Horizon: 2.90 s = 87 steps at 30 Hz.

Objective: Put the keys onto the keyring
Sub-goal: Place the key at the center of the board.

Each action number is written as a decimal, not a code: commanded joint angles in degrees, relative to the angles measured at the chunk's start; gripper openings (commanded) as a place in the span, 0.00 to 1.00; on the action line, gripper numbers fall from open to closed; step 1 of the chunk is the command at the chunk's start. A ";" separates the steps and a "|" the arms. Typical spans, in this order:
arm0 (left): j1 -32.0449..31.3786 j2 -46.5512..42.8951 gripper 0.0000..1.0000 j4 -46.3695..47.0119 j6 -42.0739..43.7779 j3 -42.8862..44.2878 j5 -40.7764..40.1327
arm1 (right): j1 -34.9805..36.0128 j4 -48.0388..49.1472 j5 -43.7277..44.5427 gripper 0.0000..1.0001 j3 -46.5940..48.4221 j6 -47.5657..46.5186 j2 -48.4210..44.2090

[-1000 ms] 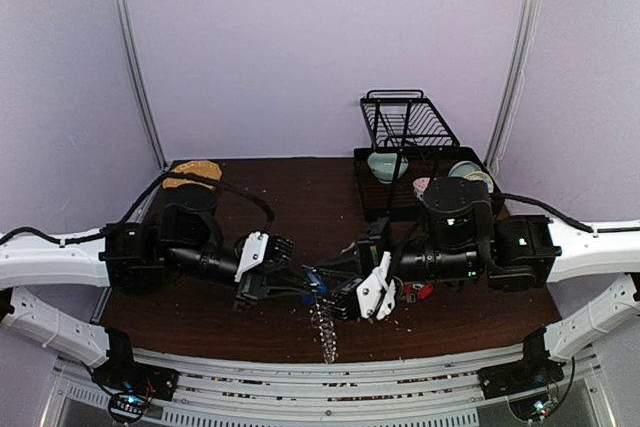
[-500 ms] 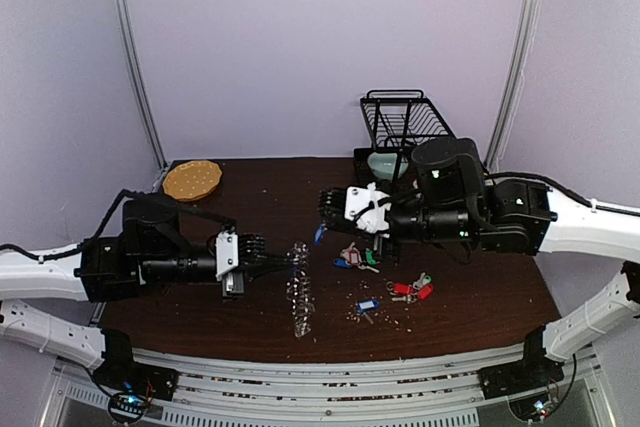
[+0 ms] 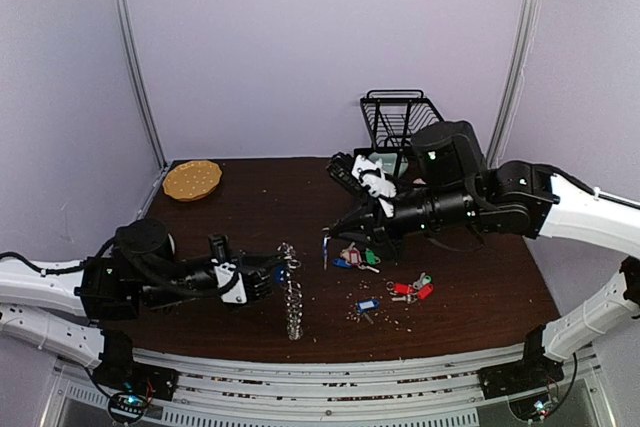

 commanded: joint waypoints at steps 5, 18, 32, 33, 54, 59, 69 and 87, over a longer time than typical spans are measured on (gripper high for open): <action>-1.34 -0.70 0.00 3.57 10.50 1.48 -4.98 | 3.38 -11.22 2.72 0.00 9.89 7.69 7.05; -3.61 0.57 0.00 -1.01 17.42 3.36 -6.36 | 4.56 -16.62 6.19 0.00 16.52 7.87 11.82; -3.71 2.52 0.00 0.38 5.00 4.39 -7.44 | 6.51 -20.53 8.78 0.00 19.83 7.10 13.79; -3.71 2.66 0.00 0.17 4.35 4.35 -7.30 | 6.57 -20.84 8.89 0.00 20.35 7.04 14.18; -3.69 4.41 0.00 -0.46 5.22 5.09 -10.44 | 7.14 -25.07 9.06 0.00 25.57 5.33 18.18; -3.71 4.40 0.00 -0.43 4.97 5.17 -10.13 | 7.29 -24.90 8.38 0.00 25.50 5.28 18.29; -3.71 5.22 0.00 -0.61 4.17 5.68 -11.86 | 7.39 -23.72 5.90 0.00 24.90 6.15 18.39; -3.71 3.57 0.00 4.13 -3.15 2.78 -11.61 | 4.17 -18.20 6.99 0.00 17.66 10.60 13.32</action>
